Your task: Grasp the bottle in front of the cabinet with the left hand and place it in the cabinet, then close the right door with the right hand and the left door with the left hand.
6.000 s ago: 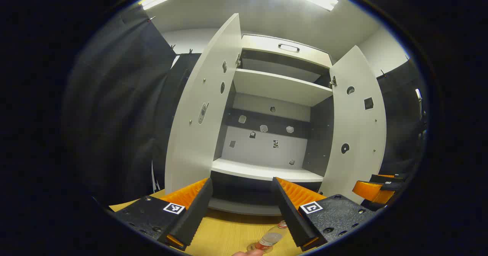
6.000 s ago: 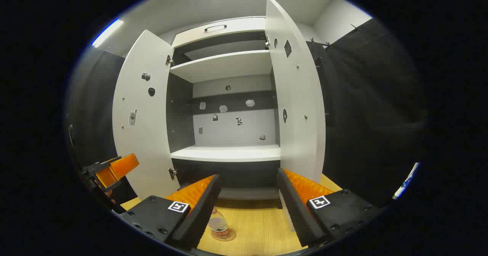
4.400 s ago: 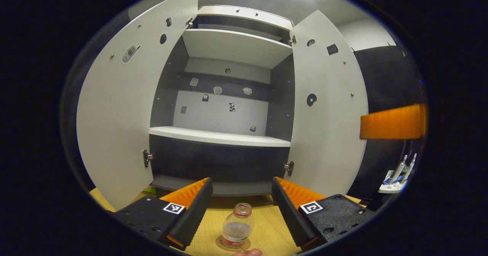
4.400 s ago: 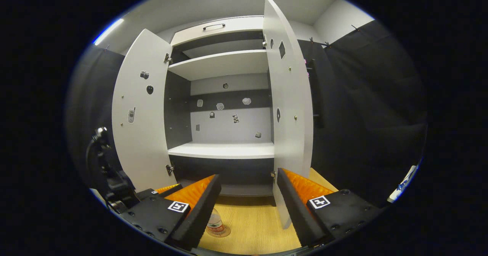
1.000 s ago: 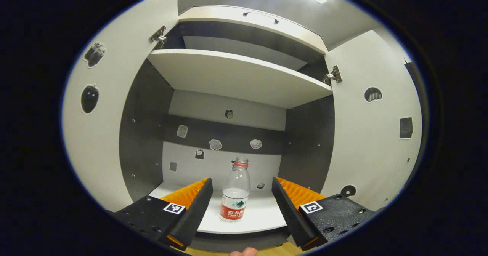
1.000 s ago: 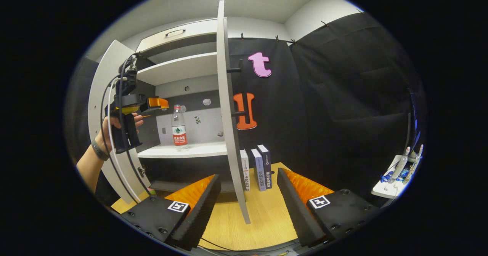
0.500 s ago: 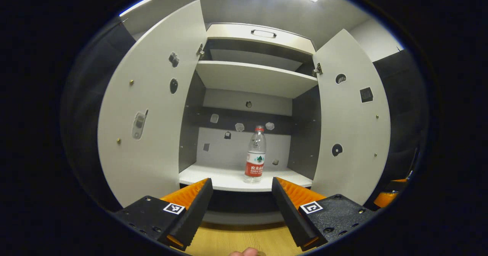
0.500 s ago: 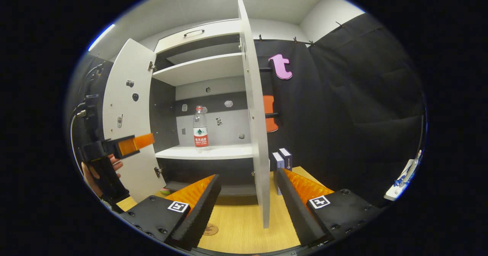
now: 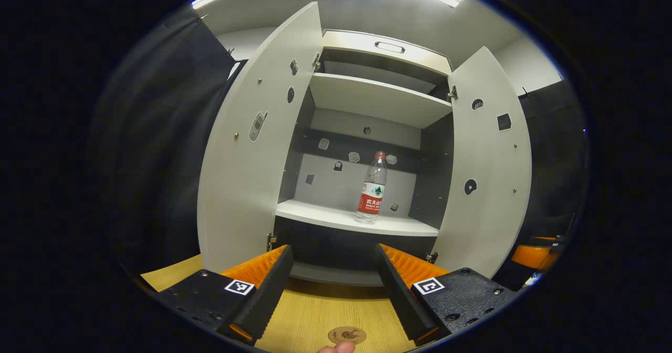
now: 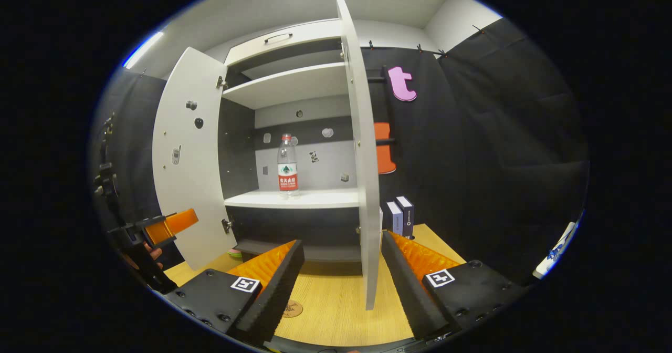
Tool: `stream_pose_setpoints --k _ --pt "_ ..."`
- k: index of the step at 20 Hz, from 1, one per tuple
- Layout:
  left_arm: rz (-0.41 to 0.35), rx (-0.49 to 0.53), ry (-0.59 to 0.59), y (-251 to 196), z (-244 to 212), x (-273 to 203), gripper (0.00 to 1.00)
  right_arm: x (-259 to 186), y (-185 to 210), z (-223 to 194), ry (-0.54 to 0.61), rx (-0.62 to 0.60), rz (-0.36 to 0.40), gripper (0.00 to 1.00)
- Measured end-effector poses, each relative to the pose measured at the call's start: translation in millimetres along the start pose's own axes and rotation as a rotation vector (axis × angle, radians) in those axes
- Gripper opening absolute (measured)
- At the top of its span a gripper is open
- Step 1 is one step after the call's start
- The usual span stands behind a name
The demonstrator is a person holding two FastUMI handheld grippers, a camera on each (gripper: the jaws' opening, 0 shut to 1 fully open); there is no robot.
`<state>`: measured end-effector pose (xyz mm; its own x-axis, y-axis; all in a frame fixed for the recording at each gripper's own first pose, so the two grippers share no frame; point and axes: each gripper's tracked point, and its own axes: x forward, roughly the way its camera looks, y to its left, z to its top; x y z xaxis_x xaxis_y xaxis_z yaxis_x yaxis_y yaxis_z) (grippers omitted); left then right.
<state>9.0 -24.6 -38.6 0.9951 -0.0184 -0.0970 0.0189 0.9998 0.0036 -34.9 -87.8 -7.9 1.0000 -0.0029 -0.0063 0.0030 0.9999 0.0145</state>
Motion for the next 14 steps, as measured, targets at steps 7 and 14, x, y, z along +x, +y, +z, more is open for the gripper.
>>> stream_pose_setpoints --k 7,14 --pt "0.008 -0.018 -0.007 8 3 -9 0.95 -5 -92 121 -0.142 0.031 -0.131 0.98" --pt "0.019 -0.033 -0.021 17 12 -16 0.95 37 -154 168 -0.147 -0.046 -0.262 0.98"
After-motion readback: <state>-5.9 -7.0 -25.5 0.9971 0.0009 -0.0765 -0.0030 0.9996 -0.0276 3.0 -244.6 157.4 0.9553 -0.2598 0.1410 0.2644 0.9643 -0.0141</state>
